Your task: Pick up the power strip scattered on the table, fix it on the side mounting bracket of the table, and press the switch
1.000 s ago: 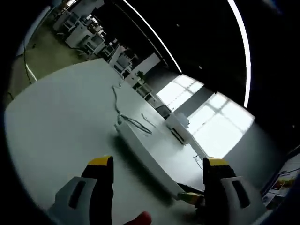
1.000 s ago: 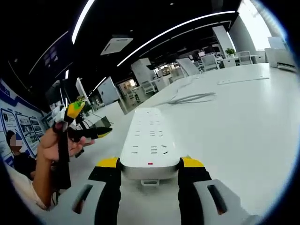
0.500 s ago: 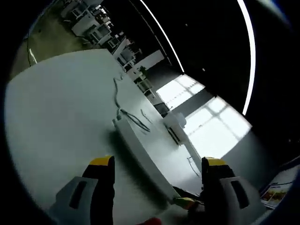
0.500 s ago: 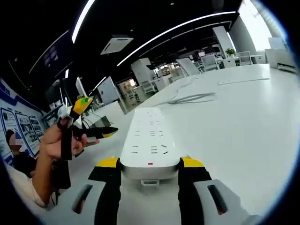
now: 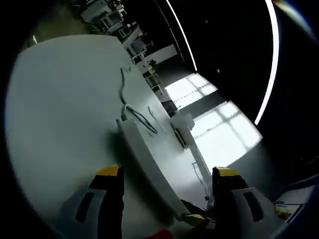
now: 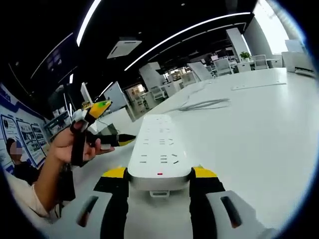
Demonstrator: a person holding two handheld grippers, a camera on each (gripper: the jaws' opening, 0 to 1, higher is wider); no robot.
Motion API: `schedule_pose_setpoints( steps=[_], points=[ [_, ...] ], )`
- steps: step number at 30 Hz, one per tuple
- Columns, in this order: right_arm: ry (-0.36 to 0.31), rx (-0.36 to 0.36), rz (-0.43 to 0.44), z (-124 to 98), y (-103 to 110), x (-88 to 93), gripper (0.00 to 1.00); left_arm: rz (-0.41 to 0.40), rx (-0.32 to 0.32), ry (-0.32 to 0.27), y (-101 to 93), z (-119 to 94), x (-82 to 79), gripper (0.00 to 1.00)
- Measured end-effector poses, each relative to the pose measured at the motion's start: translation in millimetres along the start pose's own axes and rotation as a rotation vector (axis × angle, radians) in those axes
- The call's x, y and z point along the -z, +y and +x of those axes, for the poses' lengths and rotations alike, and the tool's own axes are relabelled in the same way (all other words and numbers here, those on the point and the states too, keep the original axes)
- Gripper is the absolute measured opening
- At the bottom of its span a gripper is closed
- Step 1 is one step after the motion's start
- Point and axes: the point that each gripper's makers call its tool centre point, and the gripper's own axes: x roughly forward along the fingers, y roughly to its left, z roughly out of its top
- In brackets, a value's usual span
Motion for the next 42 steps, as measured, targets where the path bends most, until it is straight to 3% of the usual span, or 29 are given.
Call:
schedule_pose_setpoints(
  steps=[17, 28, 42],
  points=[
    [0.006, -0.001, 0.027, 0.2, 0.3, -1.0, 0.44, -0.022, -0.064, 0.033, 14.5, 27.7, -15.0, 0.76],
    [0.01, 0.0, 0.018, 0.4, 0.8, -0.2, 0.44, -0.093, -0.066, 0.03, 26.6, 40.6, -28.2, 0.76],
    [0.008, -0.004, 0.016, 0.3, 0.3, 0.2, 0.44, -0.169, -0.022, 0.023, 21.6, 49.8, -24.9, 0.74]
  ],
)
